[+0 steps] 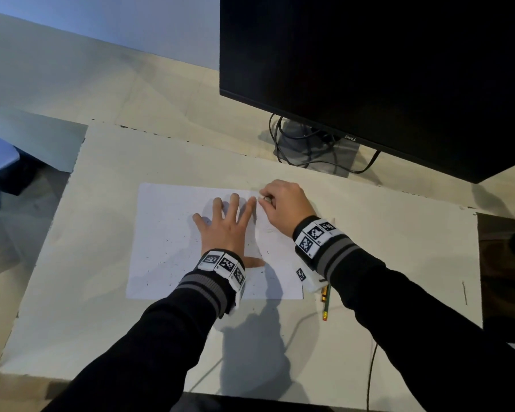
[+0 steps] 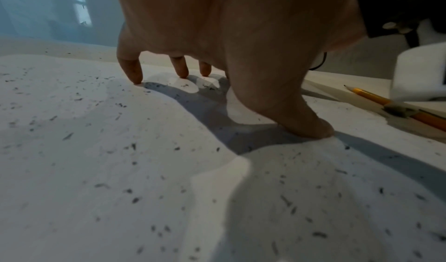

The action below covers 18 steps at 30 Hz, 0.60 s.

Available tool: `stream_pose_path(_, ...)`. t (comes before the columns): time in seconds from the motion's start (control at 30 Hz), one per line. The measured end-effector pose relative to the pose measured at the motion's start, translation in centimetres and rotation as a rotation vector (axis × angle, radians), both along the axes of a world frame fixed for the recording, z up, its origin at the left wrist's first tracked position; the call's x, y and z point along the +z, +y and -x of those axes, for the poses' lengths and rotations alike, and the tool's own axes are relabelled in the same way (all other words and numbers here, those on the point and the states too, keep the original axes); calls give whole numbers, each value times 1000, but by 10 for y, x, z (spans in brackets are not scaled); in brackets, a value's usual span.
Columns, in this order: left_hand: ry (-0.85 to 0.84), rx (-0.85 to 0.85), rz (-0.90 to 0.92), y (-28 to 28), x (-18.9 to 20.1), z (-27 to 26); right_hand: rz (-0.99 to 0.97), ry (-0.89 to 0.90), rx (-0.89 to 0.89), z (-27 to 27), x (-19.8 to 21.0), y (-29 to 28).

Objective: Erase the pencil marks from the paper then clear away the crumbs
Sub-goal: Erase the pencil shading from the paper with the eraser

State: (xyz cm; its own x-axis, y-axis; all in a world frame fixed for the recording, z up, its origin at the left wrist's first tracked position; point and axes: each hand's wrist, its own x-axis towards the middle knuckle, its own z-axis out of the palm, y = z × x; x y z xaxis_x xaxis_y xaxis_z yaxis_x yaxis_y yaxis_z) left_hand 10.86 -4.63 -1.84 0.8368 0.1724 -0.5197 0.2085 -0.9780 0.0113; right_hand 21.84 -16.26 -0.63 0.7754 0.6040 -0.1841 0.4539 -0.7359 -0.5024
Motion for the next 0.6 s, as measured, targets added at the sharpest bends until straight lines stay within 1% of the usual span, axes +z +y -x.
stream_pose_path(0.1,10,-12,-2,1,0,1,24,-32,-126,-8,2,-14)
stream_pose_path(0.13,13,-13,-1,1,1,2,26,-38,-118,-9,2,-15)
stream_pose_path(0.17,12,-14,-2,1,0,1,39,-30,-70,-5,3,-14)
stream_pose_path(0.27,5,-13,-2,1,0,0,86,31,187,26,6,-12)
stream_pose_path(0.3,4,-15,-1,1,0,0,93,52,243,32,7,-14)
stream_pose_path(0.33,4,-18,-1,1,0,0,100,63,258,30,8,-14)
stream_pose_path(0.4,5,-20,-5,1,1,1,103,63,168,15,10,-11)
stream_pose_path(0.47,5,-20,-11,1,1,1,42,53,43,3,9,-9)
stream_pose_path(0.5,3,-18,-14,1,1,1,17,49,19,4,7,-10)
stream_pose_path(0.6,4,-22,-16,1,2,1,33,79,97,31,7,-23)
